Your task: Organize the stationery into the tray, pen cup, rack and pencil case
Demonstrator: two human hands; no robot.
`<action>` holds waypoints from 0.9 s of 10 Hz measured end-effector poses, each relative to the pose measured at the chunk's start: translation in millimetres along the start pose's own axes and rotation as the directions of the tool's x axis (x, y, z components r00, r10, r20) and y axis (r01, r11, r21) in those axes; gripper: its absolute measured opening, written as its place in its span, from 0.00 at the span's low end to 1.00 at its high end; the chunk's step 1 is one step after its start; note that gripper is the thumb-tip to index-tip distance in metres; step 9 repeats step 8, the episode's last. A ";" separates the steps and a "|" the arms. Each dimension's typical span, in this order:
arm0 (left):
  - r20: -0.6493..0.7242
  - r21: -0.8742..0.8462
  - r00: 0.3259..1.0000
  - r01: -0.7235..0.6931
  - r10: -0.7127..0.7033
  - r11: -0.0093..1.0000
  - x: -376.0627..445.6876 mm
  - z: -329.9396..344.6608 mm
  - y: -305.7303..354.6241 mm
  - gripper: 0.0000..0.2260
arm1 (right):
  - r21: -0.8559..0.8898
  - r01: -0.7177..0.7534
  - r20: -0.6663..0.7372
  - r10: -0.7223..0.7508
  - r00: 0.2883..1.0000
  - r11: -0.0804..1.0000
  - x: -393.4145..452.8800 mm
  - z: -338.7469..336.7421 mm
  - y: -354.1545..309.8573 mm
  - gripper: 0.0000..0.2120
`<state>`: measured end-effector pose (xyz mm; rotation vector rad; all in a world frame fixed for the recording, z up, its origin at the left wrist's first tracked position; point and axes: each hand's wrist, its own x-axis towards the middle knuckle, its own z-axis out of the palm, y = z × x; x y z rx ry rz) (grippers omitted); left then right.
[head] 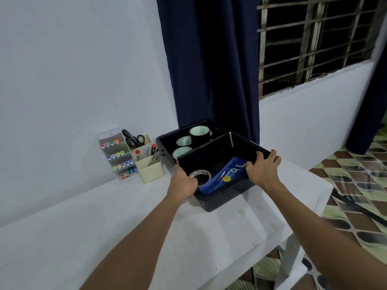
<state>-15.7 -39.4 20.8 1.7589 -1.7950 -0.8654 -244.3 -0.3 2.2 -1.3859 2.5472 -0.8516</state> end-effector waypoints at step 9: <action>-0.006 0.071 1.000 0.028 -0.028 0.997 -20.1 -24.7 -7.0 0.19 | -0.113 0.096 -0.067 -0.104 0.992 0.989 -17.3 6.4 -13.2 0.26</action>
